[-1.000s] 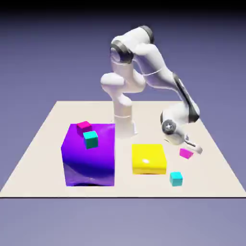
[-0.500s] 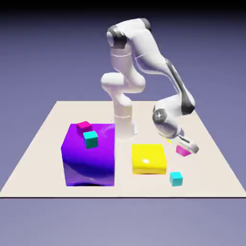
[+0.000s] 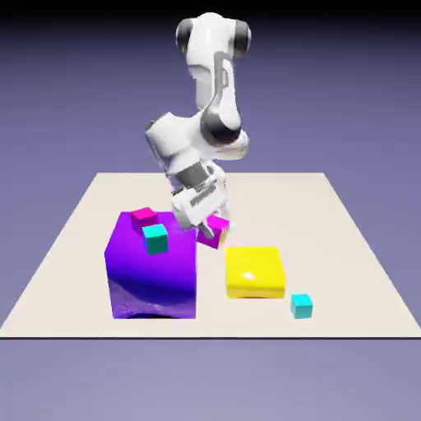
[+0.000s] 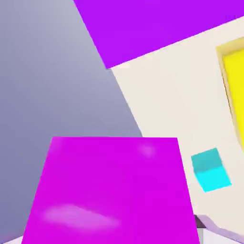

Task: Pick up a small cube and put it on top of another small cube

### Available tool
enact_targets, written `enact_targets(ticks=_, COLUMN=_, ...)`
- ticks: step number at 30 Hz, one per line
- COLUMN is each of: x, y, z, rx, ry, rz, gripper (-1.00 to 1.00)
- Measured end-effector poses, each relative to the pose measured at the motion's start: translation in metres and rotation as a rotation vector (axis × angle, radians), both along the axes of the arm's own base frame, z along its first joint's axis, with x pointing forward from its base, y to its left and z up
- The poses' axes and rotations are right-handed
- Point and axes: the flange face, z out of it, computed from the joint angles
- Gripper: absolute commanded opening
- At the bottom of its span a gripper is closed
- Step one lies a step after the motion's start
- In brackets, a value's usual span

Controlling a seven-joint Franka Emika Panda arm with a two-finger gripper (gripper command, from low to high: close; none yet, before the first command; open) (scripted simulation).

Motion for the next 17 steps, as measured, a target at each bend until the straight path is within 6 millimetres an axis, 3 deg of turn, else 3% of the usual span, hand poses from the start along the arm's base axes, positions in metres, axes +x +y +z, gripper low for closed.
enact_targets(ticks=6, x=-0.057, y=-0.092, z=0.044, rx=0.14, ry=-0.049, rz=-0.374, gripper=-1.0)
enact_targets(ticks=7, x=-0.067, y=-0.096, z=0.03, rx=0.16, ry=-0.023, rz=-0.41, gripper=-1.0)
enact_targets(ticks=9, x=-0.068, y=-0.096, z=0.029, rx=0.162, ry=-0.02, rz=-0.413, gripper=-1.0)
enact_targets(ticks=13, x=-0.042, y=-0.082, z=-0.019, rx=0.164, ry=-0.022, rz=-0.412, gripper=-1.0)
enact_targets(ticks=14, x=-0.039, y=-0.079, z=-0.028, rx=0.162, ry=-0.02, rz=-0.413, gripper=1.0)
enact_targets(ticks=16, x=-0.039, y=-0.079, z=-0.028, rx=0.163, ry=-0.02, rz=-0.413, gripper=1.0)
enact_targets(ticks=17, x=-0.044, y=-0.083, z=-0.015, rx=0.166, ry=-0.022, rz=-0.411, gripper=1.0)
